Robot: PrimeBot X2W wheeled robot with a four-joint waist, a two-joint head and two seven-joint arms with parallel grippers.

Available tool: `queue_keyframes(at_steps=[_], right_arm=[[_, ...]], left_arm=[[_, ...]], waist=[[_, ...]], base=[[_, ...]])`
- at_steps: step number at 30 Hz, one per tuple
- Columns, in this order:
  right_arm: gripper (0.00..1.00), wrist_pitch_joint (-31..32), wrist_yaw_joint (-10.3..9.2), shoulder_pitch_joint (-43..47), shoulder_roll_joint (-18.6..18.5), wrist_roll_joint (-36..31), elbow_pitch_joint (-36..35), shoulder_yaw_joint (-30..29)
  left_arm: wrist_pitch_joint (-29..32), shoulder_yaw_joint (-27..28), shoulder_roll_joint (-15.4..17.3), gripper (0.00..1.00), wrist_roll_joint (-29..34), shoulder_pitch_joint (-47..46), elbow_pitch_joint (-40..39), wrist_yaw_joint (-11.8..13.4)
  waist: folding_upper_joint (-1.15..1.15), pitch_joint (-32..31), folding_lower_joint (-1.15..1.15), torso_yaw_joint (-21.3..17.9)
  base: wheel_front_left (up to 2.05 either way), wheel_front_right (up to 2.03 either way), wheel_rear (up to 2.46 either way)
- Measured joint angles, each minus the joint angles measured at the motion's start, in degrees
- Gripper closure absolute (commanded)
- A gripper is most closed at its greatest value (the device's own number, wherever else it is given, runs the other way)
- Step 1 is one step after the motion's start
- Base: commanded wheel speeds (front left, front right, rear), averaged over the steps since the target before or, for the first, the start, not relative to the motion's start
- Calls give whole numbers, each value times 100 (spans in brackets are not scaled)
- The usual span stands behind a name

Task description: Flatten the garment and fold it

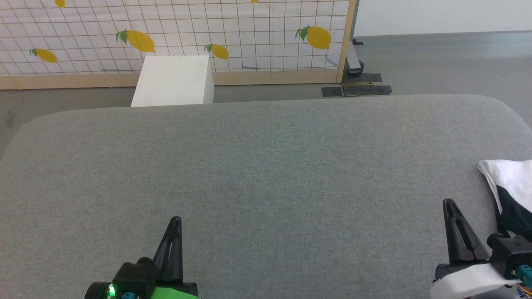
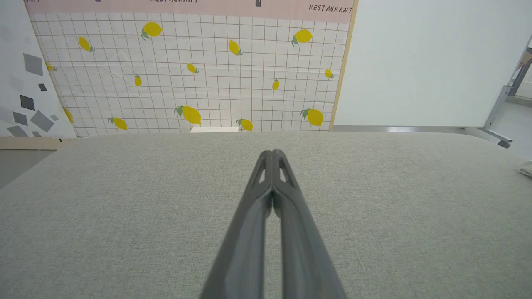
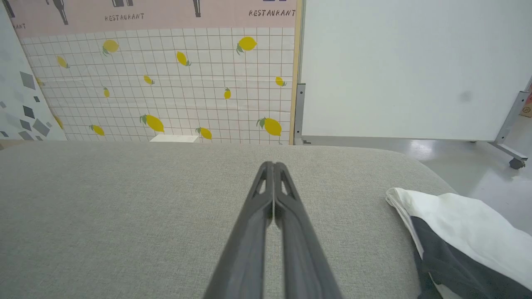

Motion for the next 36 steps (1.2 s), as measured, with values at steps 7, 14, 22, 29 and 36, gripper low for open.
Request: queue_keyframes(at_steps=[7,14,22,29,36], right_arm=[[100,47,0,-9,0,-2,29,32],[100,69,0,-81,0,-10,60,65],[100,121,0,-104,0,-46,86,109],[100,153,0,-158,1,-54,112,151],[100,196,0,-210,1,-69,143,181]], left_arm=[[88,66,-15,100,59,-14,23,-9],[172,116,-32,100,114,-74,43,-51],[252,209,-63,100,172,-138,69,-58],[344,263,-114,100,213,-166,103,-100],[404,322,-133,100,264,-247,136,-115]], waist=[[0,2,0,-2],[0,5,0,-5],[0,7,0,-8],[0,10,0,-10],[0,12,0,-12]], base=[[0,0,0],[0,0,0],[0,0,0],[0,0,0],[0,0,0]])
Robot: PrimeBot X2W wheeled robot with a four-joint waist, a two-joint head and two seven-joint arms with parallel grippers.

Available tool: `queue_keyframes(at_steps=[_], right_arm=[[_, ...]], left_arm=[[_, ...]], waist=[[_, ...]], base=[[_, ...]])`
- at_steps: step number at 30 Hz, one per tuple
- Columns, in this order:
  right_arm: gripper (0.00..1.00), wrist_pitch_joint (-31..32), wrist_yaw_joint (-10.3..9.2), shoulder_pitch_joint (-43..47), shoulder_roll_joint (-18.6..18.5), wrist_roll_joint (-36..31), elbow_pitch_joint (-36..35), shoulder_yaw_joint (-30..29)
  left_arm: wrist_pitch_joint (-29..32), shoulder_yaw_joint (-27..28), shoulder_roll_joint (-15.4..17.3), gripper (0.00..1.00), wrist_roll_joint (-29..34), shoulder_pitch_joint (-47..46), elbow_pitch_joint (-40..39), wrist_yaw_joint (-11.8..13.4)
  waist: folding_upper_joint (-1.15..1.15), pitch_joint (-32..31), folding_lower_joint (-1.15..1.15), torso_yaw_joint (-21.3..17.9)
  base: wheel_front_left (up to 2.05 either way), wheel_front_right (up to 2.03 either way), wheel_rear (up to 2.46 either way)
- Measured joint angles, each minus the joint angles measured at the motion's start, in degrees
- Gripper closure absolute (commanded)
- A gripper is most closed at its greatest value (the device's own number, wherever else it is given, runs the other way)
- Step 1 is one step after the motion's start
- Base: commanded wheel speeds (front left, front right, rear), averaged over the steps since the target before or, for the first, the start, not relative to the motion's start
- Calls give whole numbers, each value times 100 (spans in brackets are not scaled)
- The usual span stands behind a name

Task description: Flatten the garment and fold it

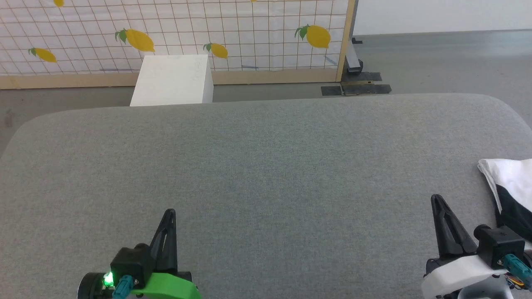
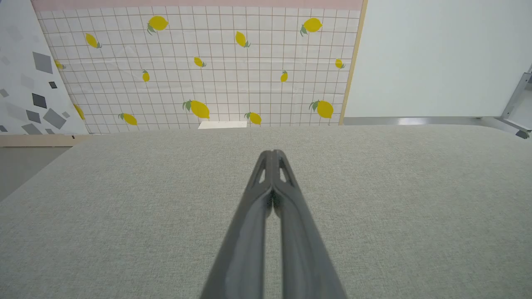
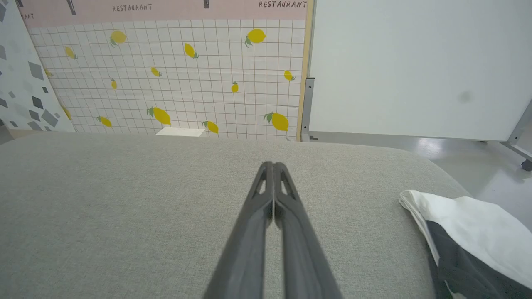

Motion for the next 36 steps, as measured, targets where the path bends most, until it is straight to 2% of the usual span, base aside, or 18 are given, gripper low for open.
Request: queue_keyframes(at_steps=[36], right_arm=[[100,175,0,-236,0,-103,133,181]], left_arm=[[427,328,-110,100,322,-264,142,-123]], waist=[[0,12,0,-12]], base=[[0,0,0]])
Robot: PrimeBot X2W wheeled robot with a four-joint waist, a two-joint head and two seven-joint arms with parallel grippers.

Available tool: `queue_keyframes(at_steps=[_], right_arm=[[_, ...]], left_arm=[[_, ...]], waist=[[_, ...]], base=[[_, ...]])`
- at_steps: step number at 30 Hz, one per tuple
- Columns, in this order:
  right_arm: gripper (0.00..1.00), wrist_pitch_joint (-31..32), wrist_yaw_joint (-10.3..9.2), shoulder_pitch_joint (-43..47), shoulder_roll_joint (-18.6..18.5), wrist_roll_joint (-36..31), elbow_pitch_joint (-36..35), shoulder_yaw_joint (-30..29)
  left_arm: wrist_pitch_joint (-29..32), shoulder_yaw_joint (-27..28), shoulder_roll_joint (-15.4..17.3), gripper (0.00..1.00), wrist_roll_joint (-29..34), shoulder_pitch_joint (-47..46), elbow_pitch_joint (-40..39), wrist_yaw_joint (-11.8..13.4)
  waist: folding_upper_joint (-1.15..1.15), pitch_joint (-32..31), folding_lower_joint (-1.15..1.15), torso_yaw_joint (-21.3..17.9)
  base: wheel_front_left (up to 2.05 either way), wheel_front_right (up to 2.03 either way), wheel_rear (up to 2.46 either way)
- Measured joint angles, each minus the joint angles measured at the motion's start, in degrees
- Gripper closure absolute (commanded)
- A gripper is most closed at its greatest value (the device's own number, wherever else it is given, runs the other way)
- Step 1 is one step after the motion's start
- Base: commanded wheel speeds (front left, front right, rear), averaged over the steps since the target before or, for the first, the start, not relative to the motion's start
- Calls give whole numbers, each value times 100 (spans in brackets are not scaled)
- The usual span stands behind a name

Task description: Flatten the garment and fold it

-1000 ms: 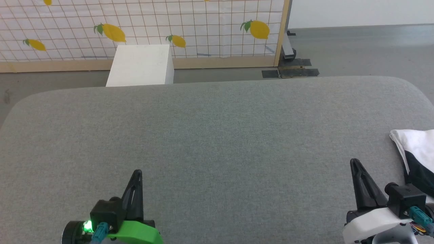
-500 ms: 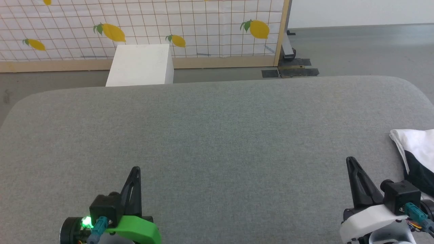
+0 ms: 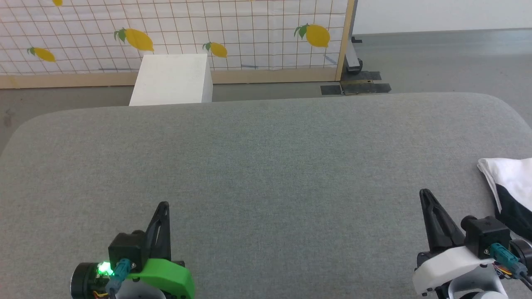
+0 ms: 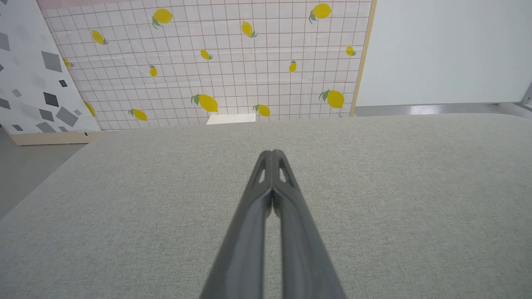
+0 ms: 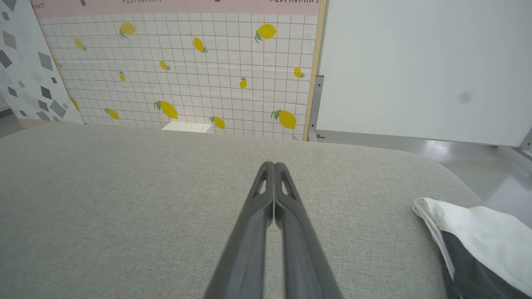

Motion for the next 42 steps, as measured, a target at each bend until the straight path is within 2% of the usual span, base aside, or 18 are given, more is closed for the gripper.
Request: queue_keyframes(at_steps=[42], right_arm=[[100,214,0,-243,1,-134,156,205]], left_arm=[[471,382,-156,100,360,-324,154,-124]], waist=[[0,13,0,-14]], base=[[0,0,0]])
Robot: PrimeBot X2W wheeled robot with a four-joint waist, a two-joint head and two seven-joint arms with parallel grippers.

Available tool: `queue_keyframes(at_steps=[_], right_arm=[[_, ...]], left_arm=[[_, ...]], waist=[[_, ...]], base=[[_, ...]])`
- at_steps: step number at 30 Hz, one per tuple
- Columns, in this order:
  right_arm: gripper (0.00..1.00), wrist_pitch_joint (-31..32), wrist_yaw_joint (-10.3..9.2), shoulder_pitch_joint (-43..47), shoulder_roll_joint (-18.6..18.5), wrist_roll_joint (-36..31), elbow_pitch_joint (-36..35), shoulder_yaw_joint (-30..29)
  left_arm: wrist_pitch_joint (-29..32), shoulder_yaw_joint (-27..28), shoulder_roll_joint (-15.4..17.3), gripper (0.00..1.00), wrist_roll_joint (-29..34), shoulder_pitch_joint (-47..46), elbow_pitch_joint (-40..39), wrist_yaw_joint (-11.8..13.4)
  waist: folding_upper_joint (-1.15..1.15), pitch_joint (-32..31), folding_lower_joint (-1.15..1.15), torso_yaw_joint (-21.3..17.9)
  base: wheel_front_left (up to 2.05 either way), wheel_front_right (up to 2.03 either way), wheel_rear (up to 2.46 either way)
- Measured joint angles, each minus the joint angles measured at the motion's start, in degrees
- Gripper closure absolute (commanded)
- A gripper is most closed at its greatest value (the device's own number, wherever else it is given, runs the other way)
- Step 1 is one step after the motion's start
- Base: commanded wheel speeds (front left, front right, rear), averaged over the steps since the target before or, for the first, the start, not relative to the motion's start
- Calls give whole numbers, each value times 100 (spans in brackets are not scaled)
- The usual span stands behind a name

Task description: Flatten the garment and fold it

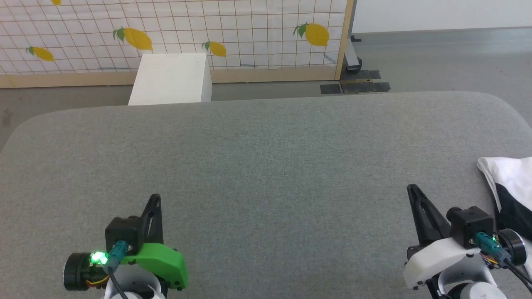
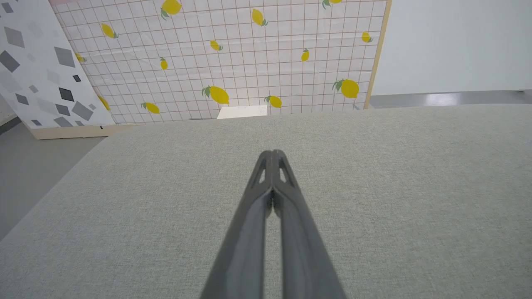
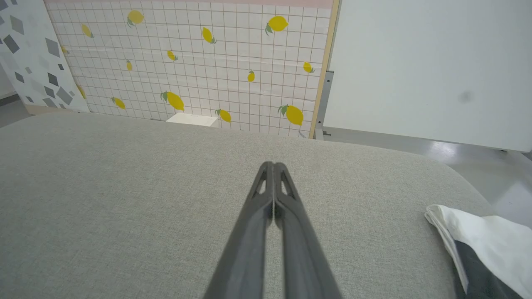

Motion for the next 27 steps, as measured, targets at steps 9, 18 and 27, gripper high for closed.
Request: queue_keyframes(at_steps=[9,18,27], right_arm=[[100,1,0,-1,0,0,5,2],[100,1,0,-2,0,-1,5,2],[100,1,0,-2,0,-1,7,2]], left_arm=[[0,8,-2,100,10,-1,2,0],[0,8,-3,100,10,-1,3,0],[0,8,-4,100,10,-2,3,0]], waist=[[0,0,0,0],[0,0,0,0],[0,0,0,0]], base=[[0,0,0],[0,0,0],[0,0,0]])
